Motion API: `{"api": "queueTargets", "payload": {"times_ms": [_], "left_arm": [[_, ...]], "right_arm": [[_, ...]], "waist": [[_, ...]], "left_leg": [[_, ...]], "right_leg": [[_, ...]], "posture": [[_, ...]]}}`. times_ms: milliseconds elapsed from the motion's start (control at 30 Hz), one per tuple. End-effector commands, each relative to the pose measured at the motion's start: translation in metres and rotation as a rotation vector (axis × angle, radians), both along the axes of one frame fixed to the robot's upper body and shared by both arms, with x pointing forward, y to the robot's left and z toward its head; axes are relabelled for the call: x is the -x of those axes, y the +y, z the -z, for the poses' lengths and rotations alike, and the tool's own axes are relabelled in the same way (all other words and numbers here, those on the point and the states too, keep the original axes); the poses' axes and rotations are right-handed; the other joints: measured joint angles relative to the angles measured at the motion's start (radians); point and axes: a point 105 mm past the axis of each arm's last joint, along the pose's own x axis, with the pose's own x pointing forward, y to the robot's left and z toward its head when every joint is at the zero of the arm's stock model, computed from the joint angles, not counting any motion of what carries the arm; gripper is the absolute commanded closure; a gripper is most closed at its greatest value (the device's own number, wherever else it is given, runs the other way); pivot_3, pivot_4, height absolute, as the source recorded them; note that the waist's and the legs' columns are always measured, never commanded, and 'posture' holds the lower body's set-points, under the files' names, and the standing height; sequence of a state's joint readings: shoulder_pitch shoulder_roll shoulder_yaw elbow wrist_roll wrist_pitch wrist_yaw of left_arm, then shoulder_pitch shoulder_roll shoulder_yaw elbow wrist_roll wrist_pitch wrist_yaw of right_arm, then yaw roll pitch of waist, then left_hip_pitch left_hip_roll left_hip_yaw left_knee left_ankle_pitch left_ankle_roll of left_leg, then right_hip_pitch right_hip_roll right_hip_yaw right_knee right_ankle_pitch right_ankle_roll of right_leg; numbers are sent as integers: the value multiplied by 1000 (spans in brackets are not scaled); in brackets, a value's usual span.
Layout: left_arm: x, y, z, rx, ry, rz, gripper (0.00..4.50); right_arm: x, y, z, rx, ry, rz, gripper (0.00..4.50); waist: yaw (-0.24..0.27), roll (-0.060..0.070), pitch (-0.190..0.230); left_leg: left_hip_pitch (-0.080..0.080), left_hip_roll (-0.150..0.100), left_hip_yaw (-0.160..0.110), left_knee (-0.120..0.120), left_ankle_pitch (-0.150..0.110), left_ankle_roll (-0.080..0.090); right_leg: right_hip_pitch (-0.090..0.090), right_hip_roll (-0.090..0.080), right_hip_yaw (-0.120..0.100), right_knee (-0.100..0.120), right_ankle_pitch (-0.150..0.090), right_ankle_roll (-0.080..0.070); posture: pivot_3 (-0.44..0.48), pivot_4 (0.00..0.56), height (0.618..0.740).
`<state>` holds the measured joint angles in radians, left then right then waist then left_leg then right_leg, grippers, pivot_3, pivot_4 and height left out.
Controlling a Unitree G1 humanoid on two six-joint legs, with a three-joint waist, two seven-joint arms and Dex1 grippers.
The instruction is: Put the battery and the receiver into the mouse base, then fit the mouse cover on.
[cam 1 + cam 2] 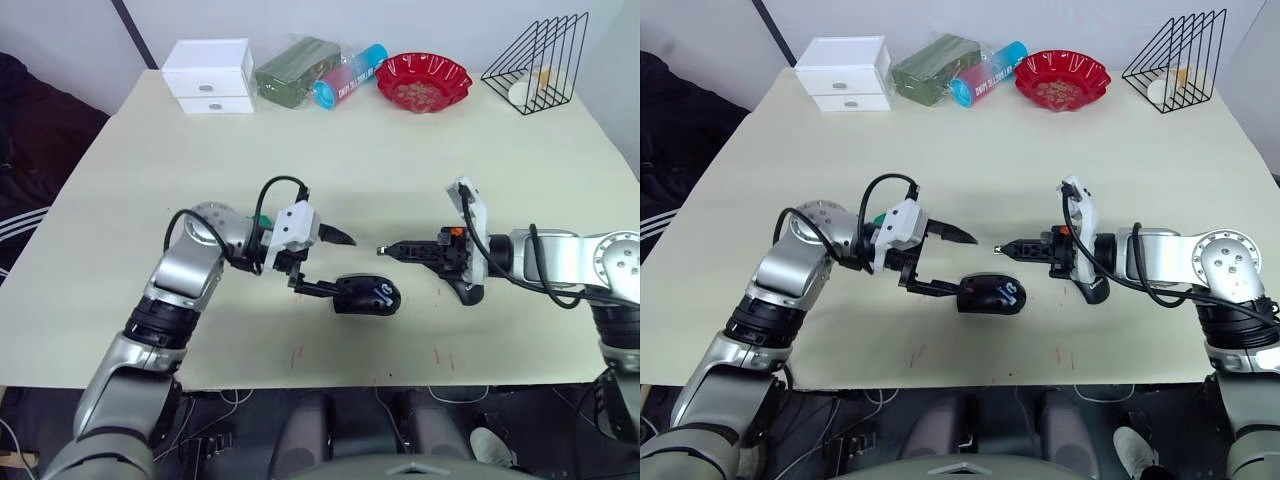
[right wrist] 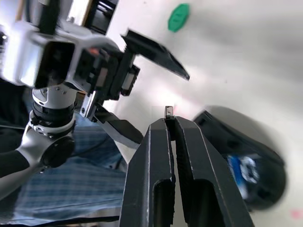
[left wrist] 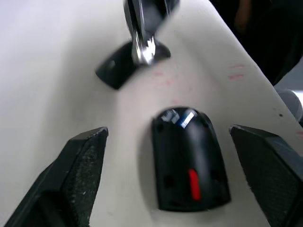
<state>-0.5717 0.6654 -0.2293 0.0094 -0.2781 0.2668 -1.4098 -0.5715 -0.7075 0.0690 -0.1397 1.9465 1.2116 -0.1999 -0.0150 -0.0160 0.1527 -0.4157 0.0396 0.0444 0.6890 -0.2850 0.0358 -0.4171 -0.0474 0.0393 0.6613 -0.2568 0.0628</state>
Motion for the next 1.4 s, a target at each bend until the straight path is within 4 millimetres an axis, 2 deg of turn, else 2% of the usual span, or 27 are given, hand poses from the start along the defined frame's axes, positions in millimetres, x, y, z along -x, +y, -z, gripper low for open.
{"api": "queueTargets", "payload": {"times_ms": [33, 200, 433, 600, 667, 833, 1000, 1400], "left_arm": [[9, -2, -1, -5, -19, 19, 45], [10, -8, 6, 1, -7, 11, 45], [9, -12, 16, -14, 5, 7, 45], [8, -18, 26, -29, 12, 15, 45], [5, -21, 28, -26, 17, 6, 45], [-2, -24, 35, -84, 8, 2, 45], [-5, -30, 40, -88, 15, -1, 45], [-12, -42, 46, -84, 27, -20, 45]], "right_arm": [[7, -8, -10, -16, -37, -10, 4500], [19, -18, -18, -41, -95, -34, 4500], [38, -41, -11, 30, -193, -66, 4500], [47, -62, -10, 76, -379, -51, 4500], [49, -72, -9, 95, -518, -58, 4500], [56, -90, 4, 252, -743, -167, 4500], [61, -96, 13, 281, -820, -228, 4500], [66, -92, 14, 247, -886, -260, 4500]], "waist": [[1, 0, 0], [4, 0, 0], [4, 0, 0], [5, 0, 0], [5, 0, 0], [11, 0, 0], [8, 0, 0], [12, 0, 0]], "left_leg": [[0, 0, 0, 0, 0, 0], [0, 0, 0, 0, 0, 0], [0, 0, 0, 0, 0, 0], [1, -1, -1, 0, 0, 0], [2, -1, -1, 0, 0, 0], [1, -2, -2, 2, 0, 0], [2, -2, -2, 5, 0, 0], [2, -2, -3, 10, 0, 0]], "right_leg": [[0, 0, 0, 0, 0, 0], [0, 0, 0, 0, 0, 0], [1, 0, 0, -1, 0, 0], [1, 0, 0, 0, 0, 0], [2, 0, 0, 0, 0, 0], [3, 1, -1, 0, 0, 1], [5, 1, -1, 1, 1, 1], [6, 1, -1, 2, 1, 2]], "posture": [[0, 150, 740], [0, 150, 740], [0, 150, 740], [0, 150, 740], [0, 150, 740], [0, 150, 740], [0, 150, 740], [0, 150, 740]]}}
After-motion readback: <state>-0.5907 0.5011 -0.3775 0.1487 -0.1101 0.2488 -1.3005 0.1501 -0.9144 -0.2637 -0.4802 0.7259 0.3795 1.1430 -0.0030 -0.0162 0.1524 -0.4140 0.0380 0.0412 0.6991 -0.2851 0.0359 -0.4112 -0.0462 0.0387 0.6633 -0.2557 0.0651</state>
